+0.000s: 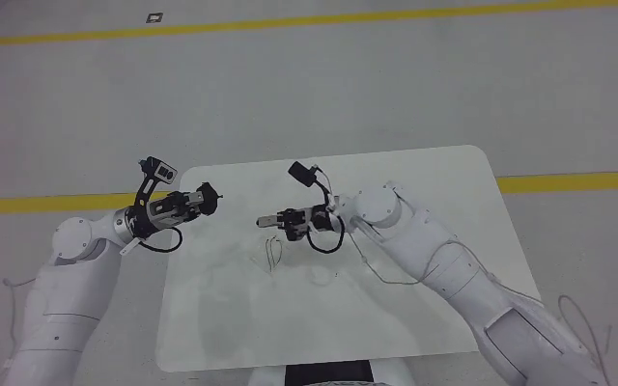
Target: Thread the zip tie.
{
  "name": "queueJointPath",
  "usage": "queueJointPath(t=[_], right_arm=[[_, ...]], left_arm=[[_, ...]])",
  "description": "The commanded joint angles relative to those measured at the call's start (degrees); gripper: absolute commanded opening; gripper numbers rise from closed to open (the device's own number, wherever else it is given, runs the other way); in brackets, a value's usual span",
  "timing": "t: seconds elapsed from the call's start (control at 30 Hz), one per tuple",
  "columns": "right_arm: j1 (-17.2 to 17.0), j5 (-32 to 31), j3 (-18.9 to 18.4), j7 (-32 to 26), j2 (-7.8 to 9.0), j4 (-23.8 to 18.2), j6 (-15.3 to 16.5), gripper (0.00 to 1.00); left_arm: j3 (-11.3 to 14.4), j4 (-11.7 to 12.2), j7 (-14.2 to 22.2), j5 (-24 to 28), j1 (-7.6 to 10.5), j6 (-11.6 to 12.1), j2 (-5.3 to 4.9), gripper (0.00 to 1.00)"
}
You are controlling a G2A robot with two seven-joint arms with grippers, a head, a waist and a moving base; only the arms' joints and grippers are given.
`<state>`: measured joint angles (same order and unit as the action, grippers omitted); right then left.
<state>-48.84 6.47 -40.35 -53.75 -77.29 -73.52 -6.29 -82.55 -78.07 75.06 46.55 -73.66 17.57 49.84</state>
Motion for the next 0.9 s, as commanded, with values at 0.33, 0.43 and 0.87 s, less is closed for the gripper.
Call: queueJointPath(t=[0.33,0.43,0.87], right_arm=[[2.0,-1.5,2.5,-0.6,-0.9,1.8,-1.1,1.0],[2.8,-4.7,4.2,-1.2,-1.17,0.4,-5.0,1.0],[13.0,-7.1,16.3,-5.6,-9.14,10.5,-13.2,1.0]], left_arm=[[0.0,0.0,0.0,0.0,0.0,0.0,0.0,0.0],[0.0,0.0,0.0,0.0,0.0,0.0,0.0,0.0],[0.0,0.0,0.0,0.0,0.0,0.0,0.0,0.0]])
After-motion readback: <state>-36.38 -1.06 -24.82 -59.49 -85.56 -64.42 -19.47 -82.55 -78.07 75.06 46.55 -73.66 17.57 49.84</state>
